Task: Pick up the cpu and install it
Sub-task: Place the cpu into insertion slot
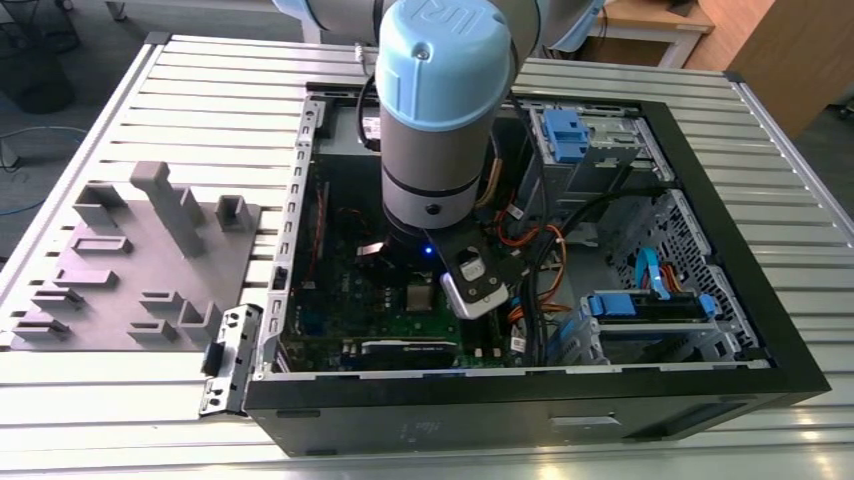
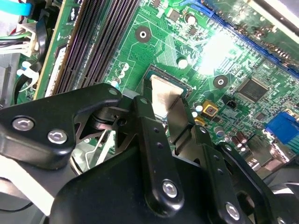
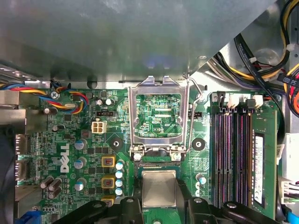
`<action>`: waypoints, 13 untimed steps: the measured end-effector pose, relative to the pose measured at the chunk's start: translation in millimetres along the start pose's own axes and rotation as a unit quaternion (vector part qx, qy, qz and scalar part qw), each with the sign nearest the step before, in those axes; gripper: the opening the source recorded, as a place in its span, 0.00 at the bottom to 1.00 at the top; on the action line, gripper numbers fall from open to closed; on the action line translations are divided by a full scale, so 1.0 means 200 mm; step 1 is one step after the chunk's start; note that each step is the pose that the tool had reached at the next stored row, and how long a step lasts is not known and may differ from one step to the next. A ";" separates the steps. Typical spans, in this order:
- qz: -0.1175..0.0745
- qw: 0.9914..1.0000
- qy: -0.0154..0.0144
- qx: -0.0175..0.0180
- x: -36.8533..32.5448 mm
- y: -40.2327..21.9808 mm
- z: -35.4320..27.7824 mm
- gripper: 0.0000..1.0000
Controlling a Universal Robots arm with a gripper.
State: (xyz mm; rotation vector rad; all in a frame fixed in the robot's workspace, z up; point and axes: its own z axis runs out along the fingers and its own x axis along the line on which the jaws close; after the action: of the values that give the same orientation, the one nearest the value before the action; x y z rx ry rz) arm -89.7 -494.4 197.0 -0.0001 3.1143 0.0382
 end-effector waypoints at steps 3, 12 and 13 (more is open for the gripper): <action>0.000 1.000 0.000 0.001 0.000 0.000 0.010 0.40; 0.000 1.000 0.000 0.002 -0.004 0.000 0.010 0.47; 0.000 1.000 0.000 0.002 -0.004 0.000 0.010 0.54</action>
State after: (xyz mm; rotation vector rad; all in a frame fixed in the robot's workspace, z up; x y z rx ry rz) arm -88.8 -494.4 194.9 -0.0001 3.1151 0.0332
